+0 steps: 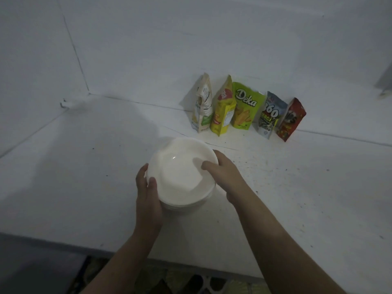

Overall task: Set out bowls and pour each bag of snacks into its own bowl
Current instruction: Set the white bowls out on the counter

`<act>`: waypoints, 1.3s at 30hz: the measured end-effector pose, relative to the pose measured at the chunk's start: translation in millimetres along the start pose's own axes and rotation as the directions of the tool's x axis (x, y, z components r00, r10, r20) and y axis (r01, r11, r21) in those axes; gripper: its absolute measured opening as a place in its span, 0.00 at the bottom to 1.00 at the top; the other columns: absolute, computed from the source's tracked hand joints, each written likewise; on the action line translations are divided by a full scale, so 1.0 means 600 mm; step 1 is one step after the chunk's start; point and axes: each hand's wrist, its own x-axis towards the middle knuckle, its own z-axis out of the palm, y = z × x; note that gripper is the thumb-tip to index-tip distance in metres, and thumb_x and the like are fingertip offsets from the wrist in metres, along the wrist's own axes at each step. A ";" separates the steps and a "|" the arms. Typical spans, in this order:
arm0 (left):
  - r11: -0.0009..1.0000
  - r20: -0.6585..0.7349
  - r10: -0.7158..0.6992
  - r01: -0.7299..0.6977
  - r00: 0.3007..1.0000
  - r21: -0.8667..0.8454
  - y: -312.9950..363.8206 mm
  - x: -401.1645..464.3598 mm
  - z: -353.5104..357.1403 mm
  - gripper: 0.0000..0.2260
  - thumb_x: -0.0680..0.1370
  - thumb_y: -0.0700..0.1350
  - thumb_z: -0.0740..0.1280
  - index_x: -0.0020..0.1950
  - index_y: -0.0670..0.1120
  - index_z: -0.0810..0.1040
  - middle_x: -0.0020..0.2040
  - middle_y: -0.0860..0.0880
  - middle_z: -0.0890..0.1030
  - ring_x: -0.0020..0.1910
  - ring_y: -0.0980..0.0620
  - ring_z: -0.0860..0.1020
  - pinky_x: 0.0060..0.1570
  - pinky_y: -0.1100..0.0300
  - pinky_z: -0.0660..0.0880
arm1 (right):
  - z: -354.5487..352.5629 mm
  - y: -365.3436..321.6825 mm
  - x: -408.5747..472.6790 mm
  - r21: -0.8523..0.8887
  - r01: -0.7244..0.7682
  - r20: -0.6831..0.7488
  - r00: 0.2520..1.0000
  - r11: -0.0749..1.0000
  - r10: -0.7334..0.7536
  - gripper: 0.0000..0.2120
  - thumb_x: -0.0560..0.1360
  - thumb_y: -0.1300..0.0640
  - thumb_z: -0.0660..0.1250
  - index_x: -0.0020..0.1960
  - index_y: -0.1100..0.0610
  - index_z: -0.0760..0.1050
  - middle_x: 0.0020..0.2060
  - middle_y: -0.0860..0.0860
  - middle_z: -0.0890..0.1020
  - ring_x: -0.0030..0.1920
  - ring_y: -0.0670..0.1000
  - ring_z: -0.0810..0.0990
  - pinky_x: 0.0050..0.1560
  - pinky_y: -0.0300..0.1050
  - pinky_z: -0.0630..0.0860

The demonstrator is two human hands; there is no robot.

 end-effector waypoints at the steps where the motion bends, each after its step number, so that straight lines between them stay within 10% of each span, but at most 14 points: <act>1: 1.000 0.001 -0.002 0.002 1.000 -0.002 0.000 0.001 -0.002 0.24 0.77 0.62 0.52 0.73 0.61 0.58 0.70 0.50 0.68 0.66 0.45 0.70 0.64 0.47 0.70 | 0.003 -0.002 0.005 -0.013 0.013 -0.004 1.000 1.000 -0.013 0.18 0.73 0.58 0.66 0.61 0.44 0.76 0.50 0.41 0.80 0.53 0.49 0.79 0.51 0.48 0.78; 10: 0.997 0.019 0.076 -0.076 0.997 0.024 0.029 0.021 -0.005 0.27 0.77 0.59 0.53 0.75 0.55 0.61 0.73 0.53 0.67 0.69 0.53 0.67 0.63 0.58 0.65 | 0.025 0.003 0.005 -0.154 0.278 -0.187 0.934 0.948 -0.304 0.19 0.78 0.63 0.59 0.62 0.45 0.76 0.50 0.38 0.79 0.55 0.45 0.77 0.57 0.46 0.72; 14: 0.986 0.041 0.130 -0.133 0.991 0.097 0.017 0.035 -0.016 0.28 0.79 0.60 0.54 0.78 0.55 0.57 0.77 0.54 0.63 0.74 0.54 0.63 0.71 0.55 0.62 | 0.028 -0.007 0.009 -0.269 0.424 -0.169 0.863 0.865 -0.476 0.17 0.80 0.62 0.59 0.62 0.46 0.76 0.41 0.31 0.76 0.43 0.36 0.73 0.65 0.61 0.70; 18: 0.964 0.050 0.159 -0.166 0.986 0.207 0.021 0.034 -0.020 0.28 0.80 0.61 0.53 0.79 0.56 0.55 0.78 0.55 0.58 0.75 0.56 0.59 0.71 0.53 0.61 | 0.026 -0.017 0.010 -0.277 0.525 -0.175 0.796 0.805 -0.579 0.19 0.79 0.66 0.60 0.63 0.49 0.77 0.47 0.40 0.79 0.45 0.36 0.73 0.47 0.28 0.69; 23: 0.790 0.045 0.428 -0.398 0.903 0.466 0.050 0.031 -0.004 0.29 0.79 0.62 0.49 0.76 0.49 0.62 0.79 0.51 0.52 0.79 0.51 0.46 0.71 0.47 0.56 | 0.003 -0.026 -0.011 -0.023 0.476 -0.403 0.800 0.879 -0.443 0.16 0.82 0.60 0.59 0.64 0.45 0.75 0.48 0.33 0.78 0.49 0.28 0.74 0.45 0.22 0.68; 26: 0.750 0.079 0.503 -0.481 0.860 0.454 0.071 0.018 0.020 0.28 0.80 0.61 0.50 0.76 0.47 0.62 0.79 0.49 0.52 0.79 0.50 0.46 0.73 0.48 0.54 | -0.016 -0.027 -0.028 0.201 0.431 -0.477 0.828 0.880 -0.296 0.15 0.81 0.57 0.60 0.60 0.38 0.76 0.52 0.36 0.80 0.54 0.37 0.77 0.56 0.41 0.76; 33: 0.866 -0.021 0.498 -0.496 0.867 0.054 0.124 -0.037 0.126 0.29 0.74 0.71 0.56 0.71 0.60 0.60 0.73 0.50 0.64 0.71 0.53 0.66 0.67 0.54 0.70 | -0.110 -0.020 -0.053 0.522 0.323 -0.380 0.917 0.789 -0.124 0.16 0.81 0.58 0.62 0.51 0.35 0.77 0.46 0.37 0.82 0.51 0.46 0.81 0.48 0.49 0.82; 37: 0.827 0.191 0.136 -0.005 0.972 -0.563 0.133 -0.075 0.219 0.43 0.63 0.66 0.73 0.74 0.53 0.65 0.68 0.45 0.75 0.65 0.45 0.76 0.54 0.50 0.79 | -0.198 -0.004 -0.065 0.497 0.303 -0.345 0.929 0.813 -0.135 0.14 0.82 0.58 0.61 0.59 0.40 0.77 0.53 0.43 0.82 0.53 0.49 0.81 0.51 0.51 0.82; 39: 0.736 0.317 0.002 0.214 0.948 -0.642 0.137 -0.100 0.269 0.34 0.65 0.60 0.72 0.70 0.52 0.71 0.61 0.47 0.82 0.60 0.46 0.80 0.48 0.50 0.81 | -0.253 0.014 -0.059 0.445 0.247 -0.316 0.943 0.861 -0.107 0.15 0.82 0.58 0.59 0.64 0.43 0.75 0.57 0.46 0.81 0.56 0.52 0.79 0.55 0.55 0.81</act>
